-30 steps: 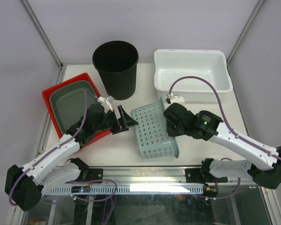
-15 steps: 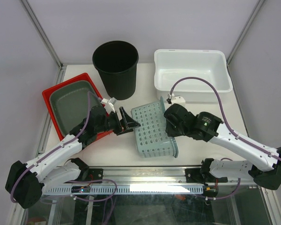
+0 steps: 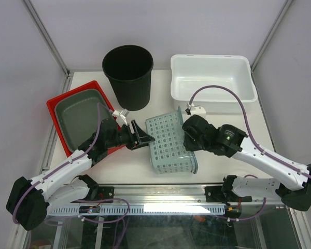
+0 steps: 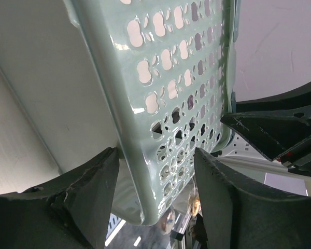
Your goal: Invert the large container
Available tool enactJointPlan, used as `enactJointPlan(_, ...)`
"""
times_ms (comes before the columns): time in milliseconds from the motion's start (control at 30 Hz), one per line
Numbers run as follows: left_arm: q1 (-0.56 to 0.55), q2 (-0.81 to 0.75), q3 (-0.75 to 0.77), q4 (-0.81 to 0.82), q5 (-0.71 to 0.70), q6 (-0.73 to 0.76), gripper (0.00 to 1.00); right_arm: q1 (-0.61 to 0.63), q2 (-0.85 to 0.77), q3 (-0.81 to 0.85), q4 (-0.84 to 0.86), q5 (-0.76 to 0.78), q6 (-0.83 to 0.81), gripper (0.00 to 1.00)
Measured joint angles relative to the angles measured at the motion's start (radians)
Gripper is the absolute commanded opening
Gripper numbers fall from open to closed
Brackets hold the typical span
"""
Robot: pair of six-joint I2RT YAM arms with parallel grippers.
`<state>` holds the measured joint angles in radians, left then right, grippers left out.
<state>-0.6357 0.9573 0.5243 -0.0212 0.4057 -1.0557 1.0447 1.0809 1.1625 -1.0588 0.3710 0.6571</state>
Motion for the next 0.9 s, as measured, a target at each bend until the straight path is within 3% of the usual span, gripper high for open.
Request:
enactJointPlan(500,0.003,-0.037,0.051,-0.013,-0.019,-0.027,0.60,-0.074,-0.152,-0.151,0.150,-0.082,0.092,0.00)
enactJointPlan(767,0.016,-0.080,0.134,0.031,-0.038,-0.033,0.60,-0.128,-0.248,-0.320,0.307,-0.181,0.254,0.00)
enactJointPlan(900,0.006,-0.081,0.167,0.057,-0.011,-0.045,0.61,-0.124,-0.274,-0.485,0.489,-0.277,0.401,0.00)
